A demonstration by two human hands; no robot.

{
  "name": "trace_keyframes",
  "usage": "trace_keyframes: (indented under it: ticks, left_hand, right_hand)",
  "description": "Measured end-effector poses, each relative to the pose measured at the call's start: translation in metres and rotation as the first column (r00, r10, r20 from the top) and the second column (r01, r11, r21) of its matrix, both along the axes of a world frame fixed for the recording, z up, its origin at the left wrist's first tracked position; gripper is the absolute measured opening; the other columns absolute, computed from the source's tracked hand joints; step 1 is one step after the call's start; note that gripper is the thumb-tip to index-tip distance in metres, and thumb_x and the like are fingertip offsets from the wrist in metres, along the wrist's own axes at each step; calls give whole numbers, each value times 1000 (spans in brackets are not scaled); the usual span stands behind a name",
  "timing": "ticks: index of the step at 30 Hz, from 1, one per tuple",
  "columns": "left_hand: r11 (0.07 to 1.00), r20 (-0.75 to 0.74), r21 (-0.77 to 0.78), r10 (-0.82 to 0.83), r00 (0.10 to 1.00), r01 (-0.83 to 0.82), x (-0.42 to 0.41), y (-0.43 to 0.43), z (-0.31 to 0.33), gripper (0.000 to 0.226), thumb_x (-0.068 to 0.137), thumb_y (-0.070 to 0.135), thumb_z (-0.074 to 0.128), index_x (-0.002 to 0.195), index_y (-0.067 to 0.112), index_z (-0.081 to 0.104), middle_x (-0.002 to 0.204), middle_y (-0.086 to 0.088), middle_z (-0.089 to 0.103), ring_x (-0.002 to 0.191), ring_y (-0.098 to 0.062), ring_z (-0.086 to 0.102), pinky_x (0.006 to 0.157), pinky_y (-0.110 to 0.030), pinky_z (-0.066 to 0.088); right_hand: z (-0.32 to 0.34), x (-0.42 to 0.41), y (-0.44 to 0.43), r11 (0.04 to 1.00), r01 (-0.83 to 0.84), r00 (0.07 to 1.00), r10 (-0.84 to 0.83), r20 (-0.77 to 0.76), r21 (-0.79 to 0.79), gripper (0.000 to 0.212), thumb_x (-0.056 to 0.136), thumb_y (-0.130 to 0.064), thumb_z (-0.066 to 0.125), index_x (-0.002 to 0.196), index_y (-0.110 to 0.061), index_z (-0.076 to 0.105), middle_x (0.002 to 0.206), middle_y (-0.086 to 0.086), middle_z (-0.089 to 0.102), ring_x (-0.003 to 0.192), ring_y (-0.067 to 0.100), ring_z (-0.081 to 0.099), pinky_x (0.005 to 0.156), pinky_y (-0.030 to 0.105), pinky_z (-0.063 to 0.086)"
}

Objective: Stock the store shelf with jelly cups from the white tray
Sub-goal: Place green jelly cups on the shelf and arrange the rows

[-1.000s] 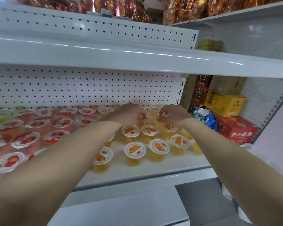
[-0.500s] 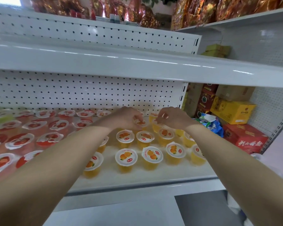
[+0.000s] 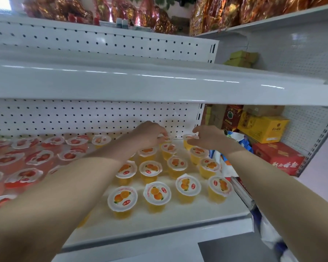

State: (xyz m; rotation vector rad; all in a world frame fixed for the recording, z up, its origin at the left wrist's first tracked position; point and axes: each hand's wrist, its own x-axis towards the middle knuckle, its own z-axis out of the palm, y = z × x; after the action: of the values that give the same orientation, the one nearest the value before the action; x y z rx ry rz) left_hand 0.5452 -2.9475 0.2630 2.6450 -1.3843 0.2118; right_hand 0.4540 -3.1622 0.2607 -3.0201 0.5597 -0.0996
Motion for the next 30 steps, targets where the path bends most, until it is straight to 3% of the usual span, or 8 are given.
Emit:
trace_keyframes:
  ticks: [5, 8, 13, 18, 21, 23, 27, 30]
  left_hand:
    - [999, -6, 45, 11, 1000, -11, 12, -8, -10, 30, 100, 32, 50, 126, 24, 63, 125, 2, 63, 113, -20, 55, 90, -31, 43]
    - [1000, 3, 28, -6, 1000, 6, 17, -9, -14, 29, 100, 30, 50, 124, 23, 64, 124, 4, 64, 113, -19, 56, 86, -28, 39]
    - [1000, -35, -24, 6, 999, -7, 25, -9, -21, 27, 97, 21, 55, 119, 34, 65, 121, 7, 66, 108, -17, 59, 85, -32, 46]
    - [999, -40, -31, -8, 999, 7, 26, -7, -23, 31, 96, 16, 55, 120, 33, 64, 122, 5, 65, 107, -18, 58, 85, -32, 47]
    - [1000, -30, -6, -30, 999, 30, 23, -5, -21, 32, 97, 18, 54, 126, 29, 62, 126, 3, 63, 112, -18, 57, 88, -31, 45]
    - [999, 3, 7, -44, 999, 44, 17, -4, -17, 34, 98, 21, 54, 131, 27, 58, 130, 4, 60, 118, -20, 54, 96, -34, 44]
    - [998, -7, -52, -42, 999, 42, 5, 2, -9, 29, 99, 24, 52, 126, 29, 60, 127, 6, 61, 118, -19, 52, 98, -37, 43]
    - [993, -62, -107, -61, 996, 54, -6, 7, -5, 27, 98, 15, 52, 113, 32, 67, 120, 11, 64, 113, -15, 55, 93, -32, 45]
  right_hand:
    - [-9, 20, 1, 999, -5, 1000, 5, -15, 40, 73, 86, -61, 61, 146, -24, 42, 143, 2, 51, 132, 26, 44, 87, 32, 36]
    - [-15, 29, 3, 1000, -4, 1000, 4, -18, 16, 62, 82, -57, 65, 132, -21, 54, 131, 5, 57, 122, 27, 49, 82, 34, 36]
    - [-20, 39, 5, 999, 5, 999, -7, 42, 38, 52, 77, -54, 67, 114, -19, 60, 112, 3, 63, 105, 25, 57, 89, 40, 47]
    - [-19, 38, 10, 999, 4, 999, -6, 35, 54, 54, 81, -54, 66, 122, -20, 58, 119, 4, 63, 110, 26, 55, 84, 38, 39]
    - [-15, 26, 11, 992, -36, 998, 31, 48, 117, 75, 84, -56, 67, 145, -21, 41, 139, 5, 54, 127, 27, 49, 89, 36, 39]
    - [-11, 16, 9, 991, -42, 996, 32, 79, 128, 79, 86, -57, 65, 150, -23, 33, 138, 5, 55, 126, 28, 51, 89, 34, 41]
    - [1, -7, 2, 999, -31, 998, 30, 56, 11, 54, 89, -61, 56, 120, -17, 60, 105, 3, 67, 100, 25, 62, 79, 34, 51]
    - [13, -28, 4, 996, -79, 995, 81, -55, 35, 74, 87, -69, 49, 105, 1, 69, 102, 20, 69, 93, 34, 67, 74, 36, 49]
